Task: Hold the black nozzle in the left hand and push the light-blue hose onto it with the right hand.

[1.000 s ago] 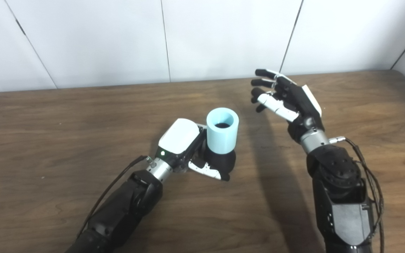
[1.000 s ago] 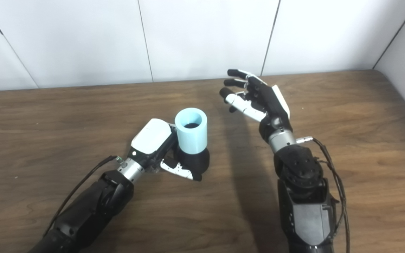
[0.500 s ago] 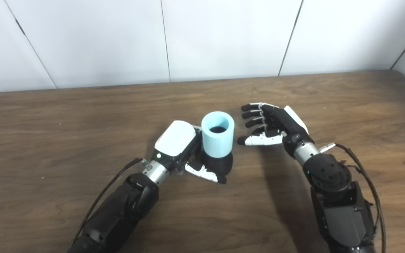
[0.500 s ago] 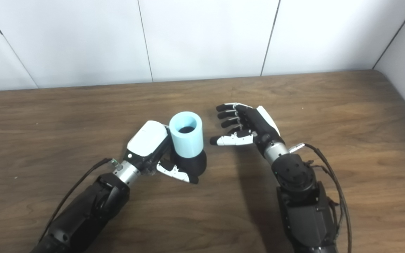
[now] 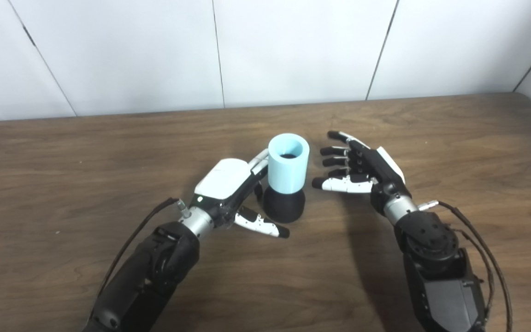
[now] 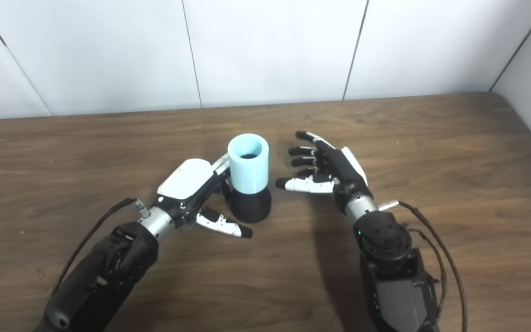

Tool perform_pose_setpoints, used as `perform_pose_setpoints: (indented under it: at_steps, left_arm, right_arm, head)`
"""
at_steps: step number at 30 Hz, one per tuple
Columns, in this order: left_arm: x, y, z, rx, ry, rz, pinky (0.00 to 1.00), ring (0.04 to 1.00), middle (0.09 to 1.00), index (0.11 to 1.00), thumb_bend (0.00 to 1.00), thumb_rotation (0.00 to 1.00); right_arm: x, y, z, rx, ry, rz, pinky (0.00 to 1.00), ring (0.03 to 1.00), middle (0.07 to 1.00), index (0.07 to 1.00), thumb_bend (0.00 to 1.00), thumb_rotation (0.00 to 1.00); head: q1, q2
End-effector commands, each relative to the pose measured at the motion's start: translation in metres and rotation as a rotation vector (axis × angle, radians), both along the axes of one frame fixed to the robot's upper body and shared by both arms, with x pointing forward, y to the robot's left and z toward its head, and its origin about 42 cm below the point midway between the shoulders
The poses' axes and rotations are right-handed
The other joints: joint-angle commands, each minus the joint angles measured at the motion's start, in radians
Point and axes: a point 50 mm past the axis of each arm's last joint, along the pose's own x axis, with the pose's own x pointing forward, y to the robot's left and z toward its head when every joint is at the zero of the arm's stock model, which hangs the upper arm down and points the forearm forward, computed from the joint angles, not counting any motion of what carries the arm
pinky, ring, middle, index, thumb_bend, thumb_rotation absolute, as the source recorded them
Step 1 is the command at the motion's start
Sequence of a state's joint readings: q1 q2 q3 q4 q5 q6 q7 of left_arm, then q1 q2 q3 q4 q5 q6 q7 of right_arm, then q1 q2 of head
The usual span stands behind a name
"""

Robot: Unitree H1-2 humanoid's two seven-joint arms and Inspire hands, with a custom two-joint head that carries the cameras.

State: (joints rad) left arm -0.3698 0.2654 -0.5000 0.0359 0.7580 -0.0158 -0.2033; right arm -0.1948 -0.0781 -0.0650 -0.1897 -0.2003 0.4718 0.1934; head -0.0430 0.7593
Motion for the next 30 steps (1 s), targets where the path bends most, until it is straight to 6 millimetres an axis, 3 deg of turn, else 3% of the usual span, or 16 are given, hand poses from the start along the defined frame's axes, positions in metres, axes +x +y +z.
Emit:
perform_pose_setpoints:
  at_steps: [1,12,15,18,21,25,26,30]
  left_arm:
    - [-0.005,0.046,-0.042,0.188,0.179,0.158,0.93,1.000,1.000,1.000,1.00,0.34]
    - [-0.002,0.051,-0.045,0.191,0.186,0.182,0.89,0.999,0.995,0.997,1.00,0.34]
    - [-0.003,0.058,-0.040,0.082,0.166,0.245,0.76,0.921,0.947,0.949,0.84,0.33]
    - [-0.006,0.067,-0.032,-0.231,0.174,0.385,0.65,0.792,0.843,0.848,0.67,0.16]
    - [-0.011,0.074,-0.025,-0.684,0.249,0.501,0.57,0.679,0.748,0.764,0.58,0.06]
    - [-0.016,0.081,-0.021,-1.120,0.435,0.522,0.53,0.660,0.726,0.743,0.64,0.13]
    - [-0.016,0.082,-0.020,-1.172,0.467,0.505,0.58,0.710,0.755,0.765,0.68,0.16]
    - [-0.017,0.085,-0.019,-1.206,0.484,0.464,0.65,0.748,0.786,0.778,0.70,0.15]
  right_arm:
    - [0.003,0.000,0.012,0.000,-0.049,0.005,0.60,0.716,0.747,0.895,0.65,0.10]
    - [0.005,-0.004,0.014,0.024,-0.061,0.003,0.57,0.704,0.754,0.867,0.68,0.11]
    - [0.005,-0.006,0.013,0.049,-0.059,-0.011,0.58,0.703,0.749,0.843,0.66,0.09]
    - [0.003,-0.008,0.011,0.076,-0.054,-0.041,0.57,0.650,0.729,0.790,0.62,0.08]
    - [0.002,-0.010,0.009,0.164,-0.057,-0.077,0.56,0.604,0.707,0.745,0.60,0.10]
    - [0.006,-0.012,0.006,0.200,-0.061,-0.100,0.52,0.576,0.679,0.733,0.57,0.13]
    - [0.007,-0.012,0.005,0.199,-0.061,-0.100,0.51,0.577,0.679,0.732,0.57,0.15]
    - [0.009,-0.015,0.002,0.204,-0.067,-0.095,0.49,0.582,0.693,0.718,0.58,0.15]
  head:
    - [-0.001,0.001]
    - [-0.005,-0.006]
    - [-0.003,-0.009]
    - [0.004,-0.013]
    - [0.011,-0.017]
    - [0.025,-0.025]
    - [0.024,-0.026]
    - [0.024,-0.030]
